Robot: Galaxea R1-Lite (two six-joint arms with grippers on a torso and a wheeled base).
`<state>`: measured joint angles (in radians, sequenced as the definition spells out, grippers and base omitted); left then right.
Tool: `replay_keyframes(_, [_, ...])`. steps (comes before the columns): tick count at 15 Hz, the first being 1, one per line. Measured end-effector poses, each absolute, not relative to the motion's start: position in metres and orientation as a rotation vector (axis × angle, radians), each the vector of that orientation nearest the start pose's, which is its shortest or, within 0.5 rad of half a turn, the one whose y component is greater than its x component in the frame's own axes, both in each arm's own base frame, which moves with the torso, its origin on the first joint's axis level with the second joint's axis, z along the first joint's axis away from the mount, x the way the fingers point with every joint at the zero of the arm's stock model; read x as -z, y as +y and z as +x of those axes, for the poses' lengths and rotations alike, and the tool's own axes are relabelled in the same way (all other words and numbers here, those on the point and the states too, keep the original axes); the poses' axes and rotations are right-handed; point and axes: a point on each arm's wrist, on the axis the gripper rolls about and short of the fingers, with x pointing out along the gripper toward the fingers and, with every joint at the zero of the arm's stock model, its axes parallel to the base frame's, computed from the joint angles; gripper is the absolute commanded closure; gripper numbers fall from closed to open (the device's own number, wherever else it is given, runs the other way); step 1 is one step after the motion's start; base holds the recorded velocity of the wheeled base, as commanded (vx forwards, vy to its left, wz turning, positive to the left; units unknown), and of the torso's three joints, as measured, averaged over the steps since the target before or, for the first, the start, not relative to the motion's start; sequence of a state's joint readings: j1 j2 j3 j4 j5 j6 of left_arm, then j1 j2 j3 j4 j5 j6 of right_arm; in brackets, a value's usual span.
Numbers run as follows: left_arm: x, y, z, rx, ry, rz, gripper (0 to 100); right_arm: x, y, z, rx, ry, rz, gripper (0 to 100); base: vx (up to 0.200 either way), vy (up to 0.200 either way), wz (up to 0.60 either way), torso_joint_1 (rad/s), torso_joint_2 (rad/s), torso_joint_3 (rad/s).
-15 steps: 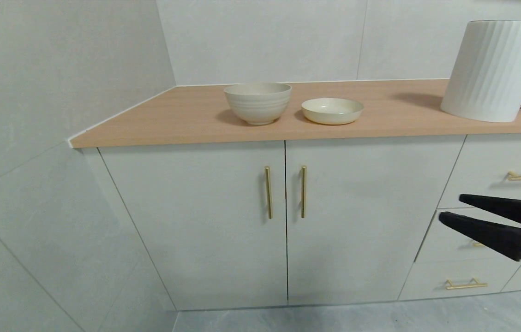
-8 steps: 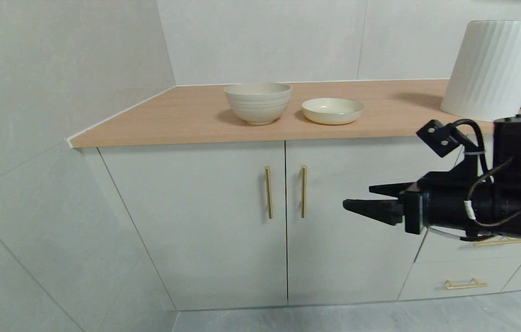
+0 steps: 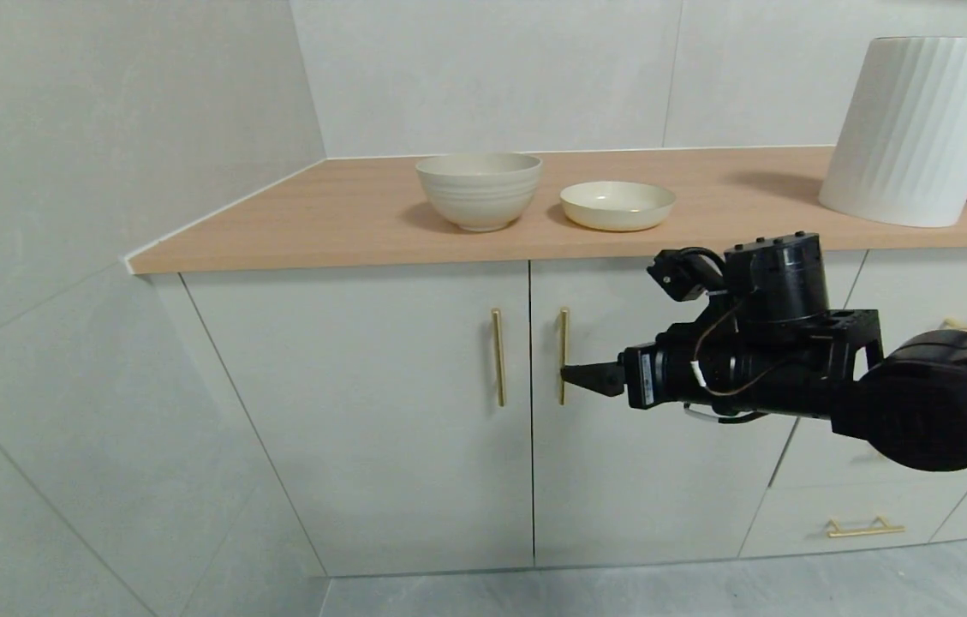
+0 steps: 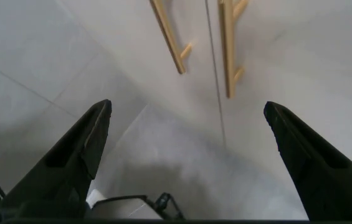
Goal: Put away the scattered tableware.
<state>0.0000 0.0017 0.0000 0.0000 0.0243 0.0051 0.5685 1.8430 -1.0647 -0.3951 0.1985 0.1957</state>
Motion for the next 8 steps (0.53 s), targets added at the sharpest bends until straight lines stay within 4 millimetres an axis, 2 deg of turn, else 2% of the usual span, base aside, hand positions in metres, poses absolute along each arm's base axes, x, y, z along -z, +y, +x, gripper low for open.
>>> replay_keyframes(2, [-0.076, 0.001, -0.023, -0.024, 0.002, 0.006, 0, -0.177, 0.207, 0.303, -0.73, 0.46, 0.2, 0, 0.0, 0.0, 0.0, 0.0, 0.0, 0.0])
replay_keyframes(4, [-0.076, 0.001, -0.023, -0.024, 0.002, 0.006, 0, -0.174, 0.218, 0.315, -0.748, 0.383, 0.276, 0, 0.0, 0.0, 0.0, 0.0, 0.0, 0.0])
replay_keyframes(8, [-0.076, 0.001, -0.023, -0.024, 0.002, 0.006, 0, -0.158, 0.225, 0.328, -0.746, 0.385, 0.283, 0, 0.0, 0.0, 0.0, 0.0, 0.0, 0.0])
